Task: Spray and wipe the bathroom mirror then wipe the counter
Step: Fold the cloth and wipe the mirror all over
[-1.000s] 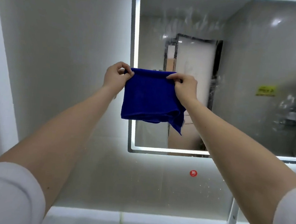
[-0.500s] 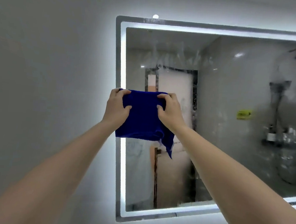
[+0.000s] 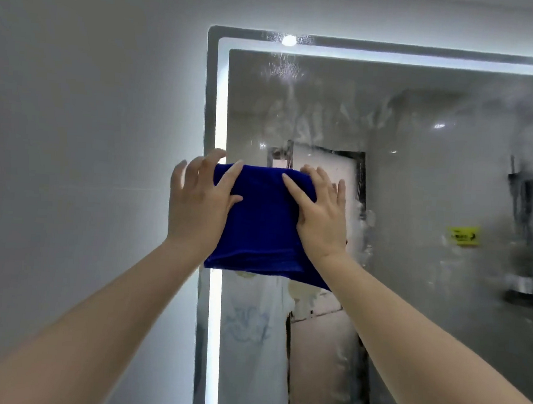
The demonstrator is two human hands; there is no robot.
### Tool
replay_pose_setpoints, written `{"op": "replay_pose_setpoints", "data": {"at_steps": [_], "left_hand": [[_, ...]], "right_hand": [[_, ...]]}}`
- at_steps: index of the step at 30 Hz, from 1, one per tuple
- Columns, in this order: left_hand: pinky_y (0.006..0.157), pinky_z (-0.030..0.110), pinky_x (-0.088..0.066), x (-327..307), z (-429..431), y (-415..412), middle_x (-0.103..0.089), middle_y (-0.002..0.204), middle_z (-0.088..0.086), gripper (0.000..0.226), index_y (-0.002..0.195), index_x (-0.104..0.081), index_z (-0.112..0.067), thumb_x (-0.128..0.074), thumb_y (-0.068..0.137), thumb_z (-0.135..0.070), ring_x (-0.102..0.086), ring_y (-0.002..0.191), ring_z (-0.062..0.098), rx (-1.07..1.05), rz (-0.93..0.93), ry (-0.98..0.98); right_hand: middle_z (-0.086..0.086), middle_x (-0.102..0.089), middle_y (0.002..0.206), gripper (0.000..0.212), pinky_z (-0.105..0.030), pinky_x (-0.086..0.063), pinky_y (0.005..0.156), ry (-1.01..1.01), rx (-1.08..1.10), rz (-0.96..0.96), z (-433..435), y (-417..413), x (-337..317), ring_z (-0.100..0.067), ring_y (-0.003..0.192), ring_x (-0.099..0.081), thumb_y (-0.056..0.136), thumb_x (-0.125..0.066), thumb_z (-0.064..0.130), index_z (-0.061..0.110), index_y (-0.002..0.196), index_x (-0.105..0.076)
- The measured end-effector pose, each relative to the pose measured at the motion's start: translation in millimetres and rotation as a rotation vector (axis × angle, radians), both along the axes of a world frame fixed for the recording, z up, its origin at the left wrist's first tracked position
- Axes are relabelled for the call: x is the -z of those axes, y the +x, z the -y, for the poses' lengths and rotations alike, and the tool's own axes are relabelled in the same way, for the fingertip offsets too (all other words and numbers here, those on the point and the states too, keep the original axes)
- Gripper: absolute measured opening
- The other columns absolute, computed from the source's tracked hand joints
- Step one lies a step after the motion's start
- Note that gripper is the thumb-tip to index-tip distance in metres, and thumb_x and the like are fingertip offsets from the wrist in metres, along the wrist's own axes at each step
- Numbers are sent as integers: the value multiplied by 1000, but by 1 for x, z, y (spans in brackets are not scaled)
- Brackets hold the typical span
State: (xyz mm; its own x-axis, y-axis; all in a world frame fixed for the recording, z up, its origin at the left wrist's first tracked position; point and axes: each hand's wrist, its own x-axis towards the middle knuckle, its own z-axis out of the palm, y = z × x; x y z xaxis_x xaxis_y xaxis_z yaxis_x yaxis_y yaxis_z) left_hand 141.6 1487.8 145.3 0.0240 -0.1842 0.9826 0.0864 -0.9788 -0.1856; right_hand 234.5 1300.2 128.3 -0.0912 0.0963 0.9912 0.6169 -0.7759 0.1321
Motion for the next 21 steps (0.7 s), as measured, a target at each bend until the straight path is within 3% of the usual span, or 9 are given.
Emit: {"op": "replay_pose_setpoints", "data": {"at_steps": [3,5,10,13,16,21], "left_hand": [[79,45,-49,7,26,3,-62,104,13,44,110,-66,-5,-75,67,1,-59,88,33,0,59,62],[75,40,-51,12,40,11,-65,98,12,37,106,-68,-3,-71,70,4,-62,83,30,10,59,53],[98,41,-45,20,53,29,-65,118,13,40,124,-59,-2,-57,83,-2,-61,109,30,89,40,-79],[112,44,-25,36,46,37,-48,142,11,47,139,-46,-12,-39,94,-20,-42,133,31,75,-16,-2],[115,49,-8,39,38,40,-29,155,6,53,147,-31,-30,-32,96,-44,-22,143,30,46,-104,24],[114,56,-7,37,40,41,-22,157,6,64,146,-30,-37,-37,87,-62,-16,144,33,1,-125,18]], "right_hand": [[-12,-47,143,48,-57,-16,115,31,-10,-42,0,0,-2,-31,137,-32,91,-38,19,25,136,-54],[-12,-47,143,47,-58,-17,115,28,-20,-44,0,-1,-1,-33,137,-34,92,-37,24,23,136,-54],[-13,-47,143,47,-54,-14,115,40,-40,-21,-2,1,0,-33,138,-36,92,-41,32,22,136,-55],[-12,-48,143,47,-52,-14,115,50,-52,-3,-1,1,1,-32,138,-36,92,-42,34,22,135,-55],[-11,-48,143,46,-51,-13,117,59,-68,19,-1,1,1,-30,138,-35,92,-43,33,22,135,-56],[-12,-48,142,35,-47,-8,118,86,-130,68,2,1,1,-29,137,-36,92,-53,28,17,124,-62]]}}
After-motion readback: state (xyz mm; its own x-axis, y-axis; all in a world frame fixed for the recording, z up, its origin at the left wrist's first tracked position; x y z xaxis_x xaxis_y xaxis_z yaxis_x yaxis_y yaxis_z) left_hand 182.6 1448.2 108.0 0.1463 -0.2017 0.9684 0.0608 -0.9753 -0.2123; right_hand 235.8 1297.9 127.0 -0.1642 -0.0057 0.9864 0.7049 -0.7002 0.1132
